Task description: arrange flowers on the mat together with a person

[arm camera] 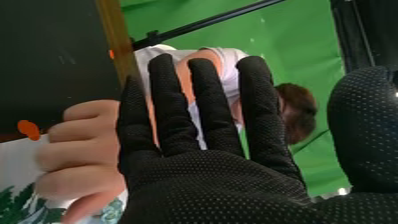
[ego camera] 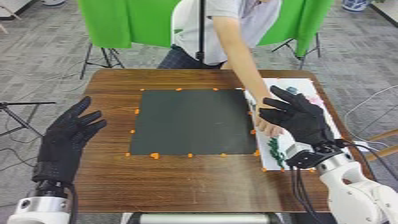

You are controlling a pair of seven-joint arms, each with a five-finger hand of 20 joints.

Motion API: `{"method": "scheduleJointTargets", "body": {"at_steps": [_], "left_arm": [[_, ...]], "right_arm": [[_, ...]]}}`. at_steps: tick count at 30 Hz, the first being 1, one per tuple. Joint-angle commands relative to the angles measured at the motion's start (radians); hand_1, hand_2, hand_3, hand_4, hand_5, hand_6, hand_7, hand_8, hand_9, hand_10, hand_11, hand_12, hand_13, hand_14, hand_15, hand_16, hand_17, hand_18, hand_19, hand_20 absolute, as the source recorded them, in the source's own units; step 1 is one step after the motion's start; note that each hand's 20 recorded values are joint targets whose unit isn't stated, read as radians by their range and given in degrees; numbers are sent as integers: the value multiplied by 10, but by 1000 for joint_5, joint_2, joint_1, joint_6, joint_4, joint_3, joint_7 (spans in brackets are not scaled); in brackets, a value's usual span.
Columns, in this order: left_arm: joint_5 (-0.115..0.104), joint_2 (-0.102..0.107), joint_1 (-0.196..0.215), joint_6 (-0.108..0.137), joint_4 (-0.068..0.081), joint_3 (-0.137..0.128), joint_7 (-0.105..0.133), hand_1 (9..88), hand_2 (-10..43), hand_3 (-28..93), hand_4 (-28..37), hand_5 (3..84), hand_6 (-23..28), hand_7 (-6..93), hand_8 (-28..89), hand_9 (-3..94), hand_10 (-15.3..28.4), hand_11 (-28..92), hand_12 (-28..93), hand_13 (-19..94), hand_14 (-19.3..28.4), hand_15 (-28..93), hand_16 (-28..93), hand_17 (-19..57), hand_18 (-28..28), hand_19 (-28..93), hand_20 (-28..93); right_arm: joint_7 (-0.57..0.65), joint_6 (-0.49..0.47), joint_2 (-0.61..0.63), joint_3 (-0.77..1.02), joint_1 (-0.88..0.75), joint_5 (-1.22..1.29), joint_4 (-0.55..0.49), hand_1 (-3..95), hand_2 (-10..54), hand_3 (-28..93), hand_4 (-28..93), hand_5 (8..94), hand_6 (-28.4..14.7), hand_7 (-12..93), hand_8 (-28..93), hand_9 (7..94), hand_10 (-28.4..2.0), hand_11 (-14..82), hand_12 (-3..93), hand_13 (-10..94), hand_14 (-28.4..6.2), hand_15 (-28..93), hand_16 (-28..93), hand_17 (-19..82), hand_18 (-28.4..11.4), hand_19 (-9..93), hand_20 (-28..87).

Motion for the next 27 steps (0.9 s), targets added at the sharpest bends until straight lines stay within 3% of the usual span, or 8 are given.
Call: {"method": "scheduleJointTargets", "body": {"at_steps": [1, 15, 16, 27], "left_arm": [[-3, -5, 13, 10, 1, -1, -8, 190, 82, 763, -283, 327, 65, 136, -105, 306, 192, 260, 87, 209, 263, 532, -116, -114, 209, 478, 77], [1, -9, 6, 5, 3, -1, -15, 194, 81, 766, -283, 327, 64, 137, -105, 307, 193, 263, 86, 209, 263, 534, -117, -115, 209, 479, 76], [-1, -6, 11, 11, 1, 0, -8, 194, 81, 767, -283, 327, 64, 137, -105, 307, 193, 263, 86, 209, 263, 534, -118, -115, 209, 479, 76], [8, -15, 4, 0, 3, -2, -24, 196, 80, 767, -283, 328, 65, 137, -105, 307, 193, 263, 86, 208, 263, 533, -117, -114, 209, 479, 76]], "right_arm": [[-3, 13, 0, 0, -15, 4, -10, 203, 77, 720, -279, 447, 19, 123, -114, 437, -148, 90, 131, 317, -194, 310, 107, 27, -198, 447, 141], [-5, 13, 1, 2, -18, 8, -10, 205, 78, 718, -280, 447, 18, 122, -114, 438, -148, 91, 130, 318, -194, 311, 106, 27, -198, 447, 142], [-2, 9, -1, 1, -13, 7, -8, 205, 78, 718, -280, 447, 18, 122, -114, 438, -148, 91, 130, 318, -194, 311, 106, 27, -198, 447, 142], [1, 17, 4, -2, -12, 10, -9, 205, 79, 718, -279, 448, 18, 124, -115, 440, -147, 93, 129, 320, -193, 313, 105, 29, -197, 447, 142]]}}
